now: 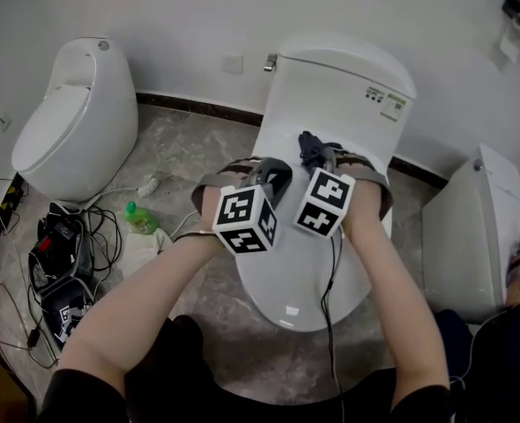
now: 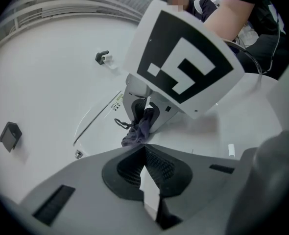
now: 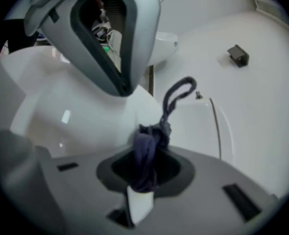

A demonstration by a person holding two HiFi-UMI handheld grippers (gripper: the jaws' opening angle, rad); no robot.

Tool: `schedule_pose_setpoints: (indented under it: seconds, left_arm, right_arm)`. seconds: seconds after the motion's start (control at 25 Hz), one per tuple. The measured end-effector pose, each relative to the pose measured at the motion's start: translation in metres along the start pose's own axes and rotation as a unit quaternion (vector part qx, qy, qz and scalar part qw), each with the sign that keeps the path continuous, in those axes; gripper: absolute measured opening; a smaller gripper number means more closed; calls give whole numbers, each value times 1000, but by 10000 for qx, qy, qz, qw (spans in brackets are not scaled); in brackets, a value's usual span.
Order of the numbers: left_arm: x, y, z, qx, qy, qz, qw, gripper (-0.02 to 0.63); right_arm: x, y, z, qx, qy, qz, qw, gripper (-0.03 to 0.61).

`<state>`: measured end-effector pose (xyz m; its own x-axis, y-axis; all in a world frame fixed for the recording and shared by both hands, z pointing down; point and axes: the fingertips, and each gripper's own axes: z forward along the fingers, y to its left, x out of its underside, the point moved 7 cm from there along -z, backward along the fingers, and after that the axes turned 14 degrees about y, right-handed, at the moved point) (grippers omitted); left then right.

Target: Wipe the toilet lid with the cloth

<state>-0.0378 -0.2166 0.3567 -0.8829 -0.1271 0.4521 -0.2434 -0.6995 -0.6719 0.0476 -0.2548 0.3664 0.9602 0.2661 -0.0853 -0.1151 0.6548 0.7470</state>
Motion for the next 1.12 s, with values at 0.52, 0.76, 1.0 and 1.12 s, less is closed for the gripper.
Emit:
schedule_pose_setpoints:
  seconds: [0.52,0.76,1.0,1.12]
  left_arm:
    - [5,-1,4,64,55,-27,10000,11]
    - [9,-4,5,84,98,-27,9999,12]
    - [7,-2,5,66,78,-23,9999,11]
    - [8,-5,5,83,106,10,9999,11]
  right_arm:
    - [4,34,-35,-66,-48,-96,9999,83]
    - [6,54,-57,-146,-140,-152,9997,83]
    - [10,71,-78,-309,-231,-101,9992,82]
    - [13,80,-89,-369,-259,-122,9989,83]
